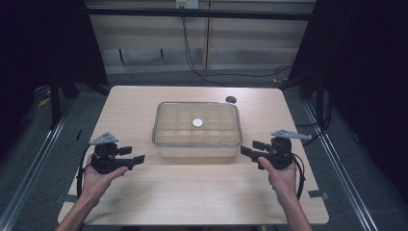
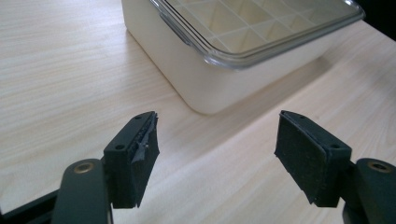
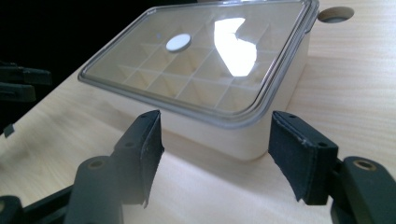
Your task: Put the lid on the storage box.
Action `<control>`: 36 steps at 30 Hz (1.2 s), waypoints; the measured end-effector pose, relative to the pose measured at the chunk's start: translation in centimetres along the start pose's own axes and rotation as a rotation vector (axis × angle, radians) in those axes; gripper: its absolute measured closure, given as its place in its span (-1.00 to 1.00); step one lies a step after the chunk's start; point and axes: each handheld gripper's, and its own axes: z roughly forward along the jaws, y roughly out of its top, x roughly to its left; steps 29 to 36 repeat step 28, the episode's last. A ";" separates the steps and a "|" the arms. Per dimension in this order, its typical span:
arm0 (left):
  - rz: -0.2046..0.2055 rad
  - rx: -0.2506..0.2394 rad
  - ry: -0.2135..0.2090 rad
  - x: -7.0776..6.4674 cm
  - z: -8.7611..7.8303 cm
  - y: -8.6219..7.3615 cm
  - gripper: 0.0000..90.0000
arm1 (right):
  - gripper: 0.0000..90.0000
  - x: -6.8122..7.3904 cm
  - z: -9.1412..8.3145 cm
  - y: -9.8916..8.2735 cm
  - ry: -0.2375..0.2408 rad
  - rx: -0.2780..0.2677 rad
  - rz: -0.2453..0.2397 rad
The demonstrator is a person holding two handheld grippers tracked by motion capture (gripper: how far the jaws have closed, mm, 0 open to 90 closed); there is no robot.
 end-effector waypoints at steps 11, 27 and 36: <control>-0.025 0.062 0.004 -0.5 -0.9 -3.0 -0.36 | -0.24 0.3 -2.4 -3.3 -0.022 -0.001 0.008; -0.026 0.065 0.034 -1.2 -2.6 -7.1 -0.38 | -0.27 0.2 -3.9 -8.0 -0.036 0.004 0.060; -0.026 0.065 0.034 -1.2 -2.6 -7.1 -0.38 | -0.27 0.2 -3.8 -8.2 -0.037 0.010 0.062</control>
